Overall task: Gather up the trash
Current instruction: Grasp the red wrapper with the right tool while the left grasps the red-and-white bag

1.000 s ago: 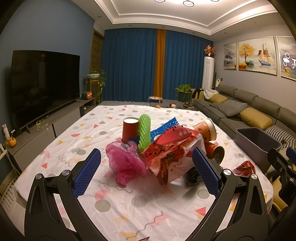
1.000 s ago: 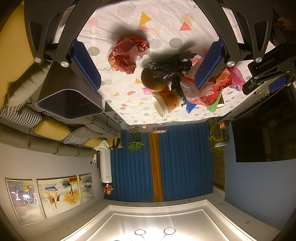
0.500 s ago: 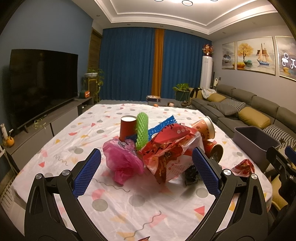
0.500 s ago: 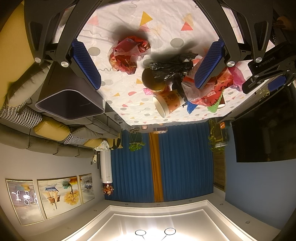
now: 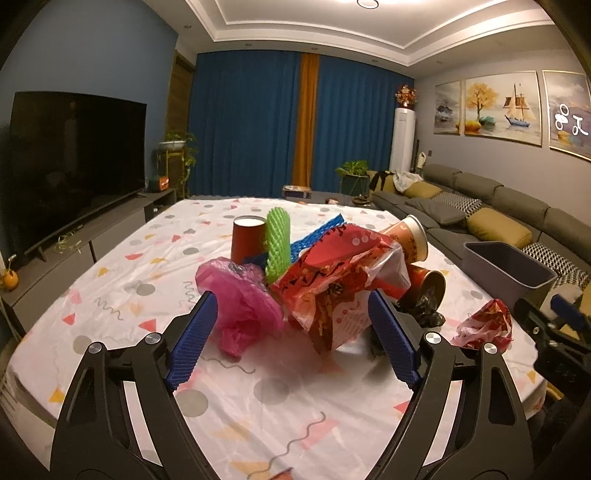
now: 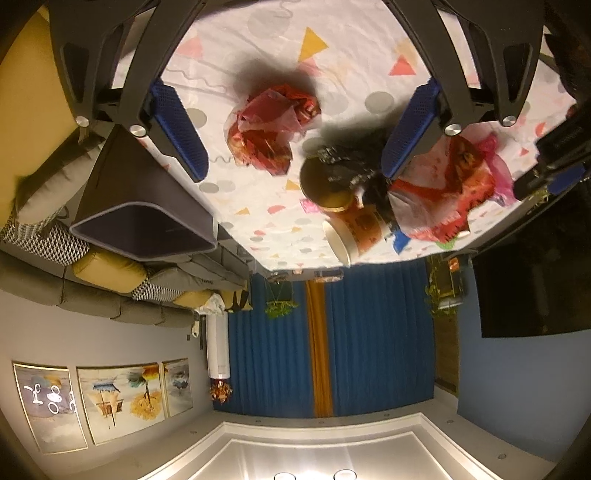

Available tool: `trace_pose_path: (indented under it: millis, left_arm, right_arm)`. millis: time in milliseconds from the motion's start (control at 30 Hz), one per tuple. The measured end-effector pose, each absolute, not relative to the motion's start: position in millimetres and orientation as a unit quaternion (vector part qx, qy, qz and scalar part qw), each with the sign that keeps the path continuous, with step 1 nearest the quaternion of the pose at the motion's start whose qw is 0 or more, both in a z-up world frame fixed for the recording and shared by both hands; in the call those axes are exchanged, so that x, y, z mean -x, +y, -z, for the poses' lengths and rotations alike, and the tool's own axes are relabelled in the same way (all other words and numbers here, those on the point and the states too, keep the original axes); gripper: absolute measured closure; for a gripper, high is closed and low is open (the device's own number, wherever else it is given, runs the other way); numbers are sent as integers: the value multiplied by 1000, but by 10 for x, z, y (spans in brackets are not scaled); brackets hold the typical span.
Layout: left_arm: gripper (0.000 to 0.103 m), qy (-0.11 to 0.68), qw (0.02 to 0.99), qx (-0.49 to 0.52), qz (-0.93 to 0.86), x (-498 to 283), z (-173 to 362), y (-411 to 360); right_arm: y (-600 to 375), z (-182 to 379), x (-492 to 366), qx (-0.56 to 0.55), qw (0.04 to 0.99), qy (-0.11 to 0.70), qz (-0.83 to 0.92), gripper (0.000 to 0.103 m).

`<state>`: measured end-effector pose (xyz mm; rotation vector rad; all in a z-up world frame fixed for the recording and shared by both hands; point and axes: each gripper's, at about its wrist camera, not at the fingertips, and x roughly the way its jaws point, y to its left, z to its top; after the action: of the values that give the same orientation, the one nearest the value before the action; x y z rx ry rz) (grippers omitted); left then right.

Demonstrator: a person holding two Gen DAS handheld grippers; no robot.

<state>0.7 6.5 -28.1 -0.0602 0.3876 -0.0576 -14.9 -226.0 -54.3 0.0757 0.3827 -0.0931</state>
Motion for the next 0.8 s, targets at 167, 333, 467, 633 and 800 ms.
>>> trace_pose_path:
  millis: [167, 333, 467, 633, 800]
  left_arm:
    - [22, 204, 978, 32, 32, -104, 366, 100]
    - [24, 213, 976, 34, 37, -227, 426, 102]
    - [27, 217, 975, 33, 41, -306, 445, 72]
    - [30, 221, 973, 33, 49, -399, 455, 28]
    - [30, 224, 973, 32, 55, -522, 461, 17]
  right_arm:
    - [-2361, 712, 36, -44, 975, 213, 51, 26]
    - [-2446, 828, -74, -53, 971, 229, 53, 27]
    - [-2491, 895, -144, -62, 968, 239, 49, 32]
    - [-2513, 949, -236, -71, 965, 249, 43, 40]
    - [-2525, 977, -290, -73, 965, 251, 34, 57]
